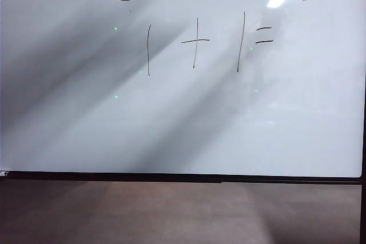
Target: Reach to the right to find the marker pen, pick it up, and write the answer to the math problem on the whiteboard.
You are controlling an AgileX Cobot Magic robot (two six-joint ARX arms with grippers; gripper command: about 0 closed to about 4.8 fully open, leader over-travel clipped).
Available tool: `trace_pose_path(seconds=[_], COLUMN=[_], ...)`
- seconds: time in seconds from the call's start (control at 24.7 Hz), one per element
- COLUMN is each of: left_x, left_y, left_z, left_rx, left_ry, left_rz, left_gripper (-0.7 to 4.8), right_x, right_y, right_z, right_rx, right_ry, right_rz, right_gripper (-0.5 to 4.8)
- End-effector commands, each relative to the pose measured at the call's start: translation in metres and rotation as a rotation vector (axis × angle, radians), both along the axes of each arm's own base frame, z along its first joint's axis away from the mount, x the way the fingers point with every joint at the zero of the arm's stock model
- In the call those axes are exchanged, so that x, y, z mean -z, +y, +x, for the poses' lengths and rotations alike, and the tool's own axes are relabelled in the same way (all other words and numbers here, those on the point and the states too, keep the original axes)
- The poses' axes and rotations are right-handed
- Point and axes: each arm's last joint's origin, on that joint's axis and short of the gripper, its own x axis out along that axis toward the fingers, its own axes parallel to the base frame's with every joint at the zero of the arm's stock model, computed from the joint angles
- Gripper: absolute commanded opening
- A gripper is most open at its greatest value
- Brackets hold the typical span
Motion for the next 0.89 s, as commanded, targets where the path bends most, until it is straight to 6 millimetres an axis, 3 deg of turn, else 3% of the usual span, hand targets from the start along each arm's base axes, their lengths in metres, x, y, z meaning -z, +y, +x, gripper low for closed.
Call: trace_pose_path(seconds=[0.04,0.45,0.89], left_x=[-0.004,-0.003,-0.001], left_y=[-0.001,-0.001,-0.001], left_z=[-0.002,-0.001,-0.002], left_rx=[0.01,0.01,0.011], left_ry=[-0.008,0.003,0.014], left_rz=[-0.005,0.004,0.012], left_gripper=[-0.04,-0.04,-0.04], right_x=[-0.006,0.007,-0.001], right_y=[0.001,0.007,0.01], right_z=[0.012,0.057,0.073], right_rx=[0.005,-0.048,-0.082], right_ry=[-0.09,-0.117,-0.185], right_rz=[-0.016,-0.014,-0.043], right_gripper=[-0.02,-0.02,-0.02])
